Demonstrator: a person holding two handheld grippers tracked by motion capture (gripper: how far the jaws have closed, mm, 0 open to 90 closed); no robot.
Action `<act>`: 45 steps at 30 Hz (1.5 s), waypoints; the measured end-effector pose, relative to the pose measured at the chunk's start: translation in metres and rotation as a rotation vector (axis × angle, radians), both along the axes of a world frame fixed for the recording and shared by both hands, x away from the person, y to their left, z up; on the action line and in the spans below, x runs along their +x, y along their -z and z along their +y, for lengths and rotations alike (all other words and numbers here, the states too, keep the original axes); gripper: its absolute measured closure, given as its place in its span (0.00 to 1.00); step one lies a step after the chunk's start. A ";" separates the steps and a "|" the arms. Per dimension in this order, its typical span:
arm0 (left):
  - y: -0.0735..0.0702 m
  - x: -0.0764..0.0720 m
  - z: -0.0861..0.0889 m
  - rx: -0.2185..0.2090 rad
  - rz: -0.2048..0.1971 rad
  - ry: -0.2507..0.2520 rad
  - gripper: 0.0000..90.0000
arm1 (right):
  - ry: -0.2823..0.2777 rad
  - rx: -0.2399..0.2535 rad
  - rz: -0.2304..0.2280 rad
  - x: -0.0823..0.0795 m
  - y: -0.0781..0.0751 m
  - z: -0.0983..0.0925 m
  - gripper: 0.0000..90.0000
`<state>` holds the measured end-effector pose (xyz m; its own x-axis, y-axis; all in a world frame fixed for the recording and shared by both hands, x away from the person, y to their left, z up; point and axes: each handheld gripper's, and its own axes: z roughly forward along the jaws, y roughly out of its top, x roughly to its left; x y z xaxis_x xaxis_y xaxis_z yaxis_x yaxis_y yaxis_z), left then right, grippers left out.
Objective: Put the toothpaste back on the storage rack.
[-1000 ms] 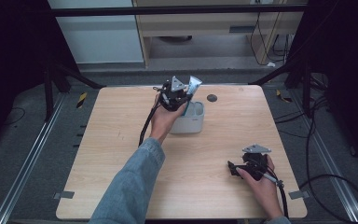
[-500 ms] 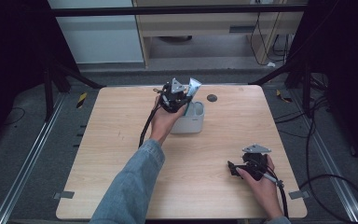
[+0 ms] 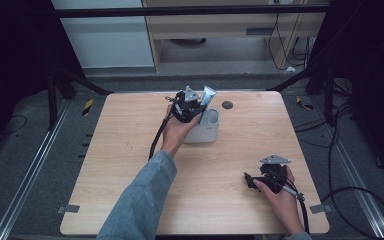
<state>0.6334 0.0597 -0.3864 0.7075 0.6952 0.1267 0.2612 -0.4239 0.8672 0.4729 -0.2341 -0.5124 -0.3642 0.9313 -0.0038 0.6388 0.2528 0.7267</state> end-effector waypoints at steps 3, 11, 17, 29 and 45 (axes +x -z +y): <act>0.002 0.000 0.001 -0.002 0.003 -0.002 0.87 | 0.000 0.000 0.000 0.000 0.000 0.000 0.03; 0.004 0.000 0.000 0.002 0.007 -0.001 0.87 | 0.000 0.000 0.000 0.000 0.000 0.000 0.03; 0.007 -0.001 -0.001 0.021 0.009 0.001 0.87 | 0.000 0.001 0.001 0.000 0.000 0.000 0.03; 0.010 -0.003 -0.001 0.026 0.018 0.004 0.87 | 0.000 0.000 0.000 0.000 0.000 0.000 0.03; 0.013 -0.001 0.000 0.044 0.048 -0.008 0.86 | -0.001 -0.001 -0.001 0.000 0.000 0.000 0.03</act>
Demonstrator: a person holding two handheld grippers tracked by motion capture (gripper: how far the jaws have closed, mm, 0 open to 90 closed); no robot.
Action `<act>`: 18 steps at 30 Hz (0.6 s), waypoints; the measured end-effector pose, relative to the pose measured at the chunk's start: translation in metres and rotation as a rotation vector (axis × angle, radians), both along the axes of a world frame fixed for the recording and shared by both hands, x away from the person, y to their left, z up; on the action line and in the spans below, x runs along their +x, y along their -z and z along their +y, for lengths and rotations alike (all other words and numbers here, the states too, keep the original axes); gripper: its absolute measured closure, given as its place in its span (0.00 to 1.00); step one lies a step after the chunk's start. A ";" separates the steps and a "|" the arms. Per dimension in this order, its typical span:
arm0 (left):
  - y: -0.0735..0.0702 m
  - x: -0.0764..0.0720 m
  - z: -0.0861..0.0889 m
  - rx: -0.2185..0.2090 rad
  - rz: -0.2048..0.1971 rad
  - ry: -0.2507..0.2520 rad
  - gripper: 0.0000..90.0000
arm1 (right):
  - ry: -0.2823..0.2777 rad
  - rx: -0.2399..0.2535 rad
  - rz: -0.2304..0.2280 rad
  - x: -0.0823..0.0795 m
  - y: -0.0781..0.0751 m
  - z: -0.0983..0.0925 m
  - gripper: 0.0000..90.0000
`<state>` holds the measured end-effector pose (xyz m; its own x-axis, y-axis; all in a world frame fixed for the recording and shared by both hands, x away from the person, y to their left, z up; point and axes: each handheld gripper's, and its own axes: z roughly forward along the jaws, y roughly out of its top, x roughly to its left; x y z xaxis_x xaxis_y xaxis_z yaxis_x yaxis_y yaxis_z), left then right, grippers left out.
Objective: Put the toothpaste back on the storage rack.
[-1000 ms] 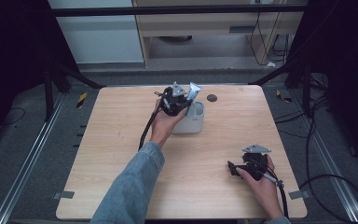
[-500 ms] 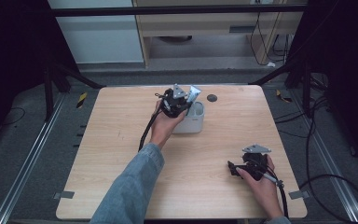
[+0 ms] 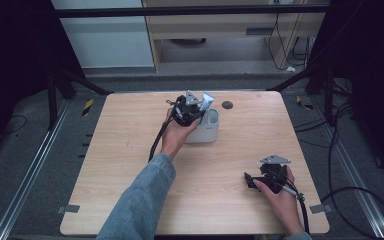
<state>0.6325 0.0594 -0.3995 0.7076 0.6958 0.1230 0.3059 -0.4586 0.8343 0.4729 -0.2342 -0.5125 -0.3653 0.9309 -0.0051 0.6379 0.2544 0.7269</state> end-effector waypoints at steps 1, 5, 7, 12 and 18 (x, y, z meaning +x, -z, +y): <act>0.000 0.000 0.000 0.001 0.002 -0.001 0.86 | 0.000 0.000 0.000 0.000 0.000 0.000 0.03; 0.001 0.000 -0.001 0.010 0.009 -0.001 0.86 | 0.000 0.000 0.000 0.000 0.000 0.000 0.03; 0.002 0.000 -0.001 0.011 0.015 -0.003 0.86 | 0.001 0.002 0.000 0.000 0.000 0.000 0.03; 0.002 0.000 -0.001 0.016 0.018 -0.004 0.86 | 0.001 0.002 0.000 0.000 0.000 0.000 0.03; 0.000 0.000 -0.001 0.019 0.034 -0.011 0.86 | 0.001 0.002 0.000 0.000 0.000 0.000 0.03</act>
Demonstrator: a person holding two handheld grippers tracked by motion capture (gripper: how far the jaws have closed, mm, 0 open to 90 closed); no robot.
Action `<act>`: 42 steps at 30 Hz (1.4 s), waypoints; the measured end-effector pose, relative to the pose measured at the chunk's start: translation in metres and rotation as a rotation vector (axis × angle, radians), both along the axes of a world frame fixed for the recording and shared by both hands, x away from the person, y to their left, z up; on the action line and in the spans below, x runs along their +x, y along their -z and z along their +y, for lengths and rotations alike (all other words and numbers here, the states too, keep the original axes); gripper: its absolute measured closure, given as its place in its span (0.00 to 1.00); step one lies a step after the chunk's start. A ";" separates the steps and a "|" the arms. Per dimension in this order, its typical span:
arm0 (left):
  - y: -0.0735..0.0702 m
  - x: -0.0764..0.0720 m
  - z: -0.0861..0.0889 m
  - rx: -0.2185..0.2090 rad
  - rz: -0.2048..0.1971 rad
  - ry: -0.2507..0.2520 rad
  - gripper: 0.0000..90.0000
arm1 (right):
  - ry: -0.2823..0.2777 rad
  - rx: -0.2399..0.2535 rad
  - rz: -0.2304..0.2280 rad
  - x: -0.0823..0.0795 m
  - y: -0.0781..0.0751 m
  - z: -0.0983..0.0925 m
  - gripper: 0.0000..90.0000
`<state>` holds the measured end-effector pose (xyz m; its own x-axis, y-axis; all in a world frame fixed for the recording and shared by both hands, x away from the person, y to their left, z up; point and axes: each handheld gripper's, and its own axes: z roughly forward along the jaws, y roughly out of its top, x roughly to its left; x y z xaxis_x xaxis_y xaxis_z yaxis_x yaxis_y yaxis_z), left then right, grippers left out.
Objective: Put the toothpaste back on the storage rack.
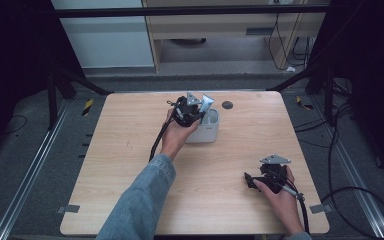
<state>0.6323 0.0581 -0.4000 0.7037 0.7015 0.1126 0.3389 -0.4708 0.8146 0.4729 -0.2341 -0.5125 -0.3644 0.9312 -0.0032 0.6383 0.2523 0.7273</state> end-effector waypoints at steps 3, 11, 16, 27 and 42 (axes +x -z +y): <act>-0.002 0.001 -0.001 0.007 0.013 -0.008 0.86 | 0.000 -0.001 0.001 0.000 0.000 0.000 0.03; -0.002 0.003 -0.007 0.022 0.017 -0.010 0.85 | -0.001 -0.002 0.000 0.000 0.000 0.000 0.03; -0.002 0.005 -0.006 0.012 0.029 -0.029 0.85 | 0.000 -0.002 0.000 0.000 0.000 0.000 0.03; -0.004 0.006 -0.004 0.006 0.024 -0.033 0.83 | 0.000 -0.002 0.000 0.000 0.000 0.000 0.03; -0.005 0.003 -0.001 0.001 0.021 -0.032 0.81 | 0.000 -0.002 0.000 0.000 0.000 0.000 0.03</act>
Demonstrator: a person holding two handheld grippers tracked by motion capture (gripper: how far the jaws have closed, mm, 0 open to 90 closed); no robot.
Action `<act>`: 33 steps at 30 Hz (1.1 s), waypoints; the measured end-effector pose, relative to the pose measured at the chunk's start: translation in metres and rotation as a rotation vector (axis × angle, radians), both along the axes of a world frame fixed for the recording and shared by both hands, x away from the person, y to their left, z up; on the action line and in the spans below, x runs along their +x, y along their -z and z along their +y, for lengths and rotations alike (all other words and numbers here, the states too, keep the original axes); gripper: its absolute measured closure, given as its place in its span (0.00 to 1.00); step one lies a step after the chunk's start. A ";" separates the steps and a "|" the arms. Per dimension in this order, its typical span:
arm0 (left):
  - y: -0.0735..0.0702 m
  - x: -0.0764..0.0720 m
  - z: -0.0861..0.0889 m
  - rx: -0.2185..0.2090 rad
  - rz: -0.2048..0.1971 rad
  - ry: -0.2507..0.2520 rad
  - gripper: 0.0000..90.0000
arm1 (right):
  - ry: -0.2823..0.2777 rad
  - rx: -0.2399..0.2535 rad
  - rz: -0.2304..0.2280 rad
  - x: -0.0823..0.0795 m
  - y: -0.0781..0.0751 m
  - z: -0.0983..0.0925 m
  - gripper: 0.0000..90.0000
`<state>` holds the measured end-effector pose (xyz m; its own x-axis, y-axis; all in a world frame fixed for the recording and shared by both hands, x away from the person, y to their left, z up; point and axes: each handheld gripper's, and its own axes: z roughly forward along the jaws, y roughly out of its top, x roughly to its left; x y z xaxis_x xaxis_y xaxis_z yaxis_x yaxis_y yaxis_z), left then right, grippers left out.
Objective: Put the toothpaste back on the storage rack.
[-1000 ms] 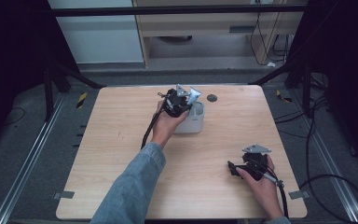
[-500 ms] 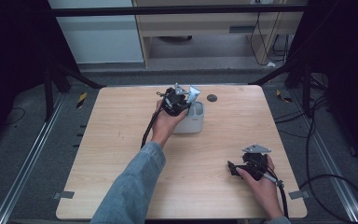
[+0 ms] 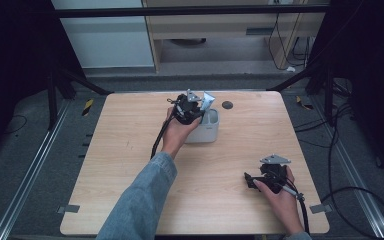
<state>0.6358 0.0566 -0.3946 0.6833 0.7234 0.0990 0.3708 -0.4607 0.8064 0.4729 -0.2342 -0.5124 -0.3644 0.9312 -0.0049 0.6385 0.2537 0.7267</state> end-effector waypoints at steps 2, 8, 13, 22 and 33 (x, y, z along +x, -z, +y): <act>0.000 0.000 0.000 -0.003 0.000 0.001 0.81 | 0.000 0.000 0.000 0.000 0.000 0.000 0.03; 0.000 -0.002 0.003 0.000 -0.002 0.002 0.80 | 0.000 0.000 0.000 0.000 0.000 0.000 0.03; -0.004 -0.003 0.005 -0.004 -0.007 0.002 0.80 | 0.001 0.002 0.001 0.000 0.000 0.000 0.03; -0.004 -0.008 0.007 -0.003 -0.007 0.027 0.77 | 0.000 -0.001 0.001 0.000 0.000 0.000 0.03; -0.009 -0.017 0.011 -0.009 -0.015 0.061 0.74 | 0.000 -0.001 0.001 0.000 0.000 0.000 0.03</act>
<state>0.6190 0.0676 -0.3851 0.7244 0.6816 0.1036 0.3299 -0.4747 0.8160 0.4728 -0.2342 -0.5124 -0.3645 0.9312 -0.0056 0.6389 0.2544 0.7260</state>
